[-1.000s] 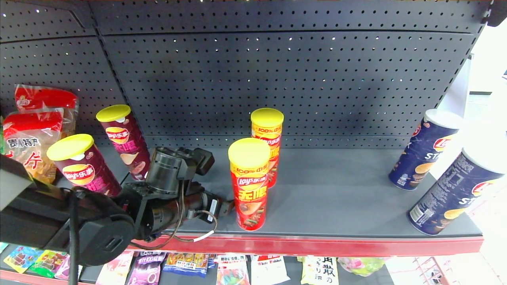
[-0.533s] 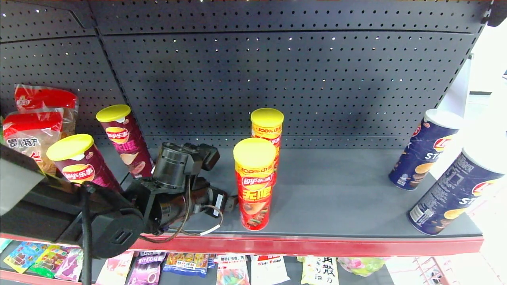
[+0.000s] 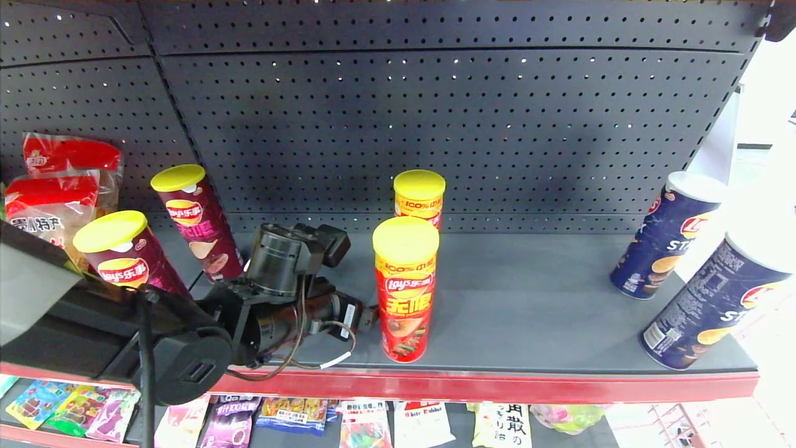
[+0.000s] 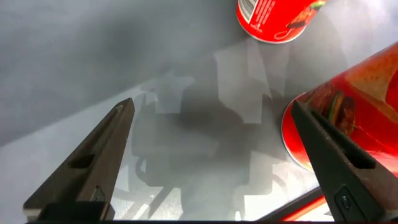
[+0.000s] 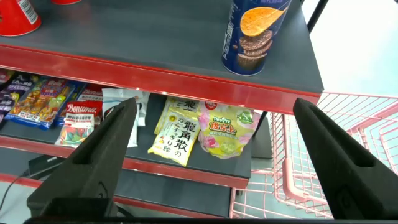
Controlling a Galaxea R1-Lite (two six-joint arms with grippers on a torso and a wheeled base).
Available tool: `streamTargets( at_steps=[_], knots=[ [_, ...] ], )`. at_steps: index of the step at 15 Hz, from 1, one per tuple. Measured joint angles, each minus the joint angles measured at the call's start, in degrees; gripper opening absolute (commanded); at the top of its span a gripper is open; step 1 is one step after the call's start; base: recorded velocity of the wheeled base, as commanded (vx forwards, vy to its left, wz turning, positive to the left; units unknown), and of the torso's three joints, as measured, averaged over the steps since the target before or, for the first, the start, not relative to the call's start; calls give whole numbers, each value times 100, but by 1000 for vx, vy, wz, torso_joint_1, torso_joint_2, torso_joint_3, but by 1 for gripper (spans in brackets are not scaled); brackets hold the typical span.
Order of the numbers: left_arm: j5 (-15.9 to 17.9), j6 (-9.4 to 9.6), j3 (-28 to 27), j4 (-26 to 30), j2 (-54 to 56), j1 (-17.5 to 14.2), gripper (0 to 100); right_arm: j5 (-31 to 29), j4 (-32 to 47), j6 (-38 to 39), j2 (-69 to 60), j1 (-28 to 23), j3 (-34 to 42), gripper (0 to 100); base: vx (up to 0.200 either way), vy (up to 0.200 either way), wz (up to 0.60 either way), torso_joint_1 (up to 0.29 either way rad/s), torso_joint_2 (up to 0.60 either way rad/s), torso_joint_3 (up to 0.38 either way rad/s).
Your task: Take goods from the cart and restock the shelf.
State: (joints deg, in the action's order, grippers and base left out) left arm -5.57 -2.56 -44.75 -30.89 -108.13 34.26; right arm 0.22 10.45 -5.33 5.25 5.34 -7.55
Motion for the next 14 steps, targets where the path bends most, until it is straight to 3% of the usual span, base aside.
streamTargets(
  at_steps=[8,14],
  knots=[
    [-23,-28,121,-34,63,-6,100,0,2,-9,4,0,-5,100,0,0,0,0,0,0],
    [22,-44,1441,-30,1367,-176,100,199,-55,-26,11,0,135,100,0,0,0,0,0,0]
  ],
)
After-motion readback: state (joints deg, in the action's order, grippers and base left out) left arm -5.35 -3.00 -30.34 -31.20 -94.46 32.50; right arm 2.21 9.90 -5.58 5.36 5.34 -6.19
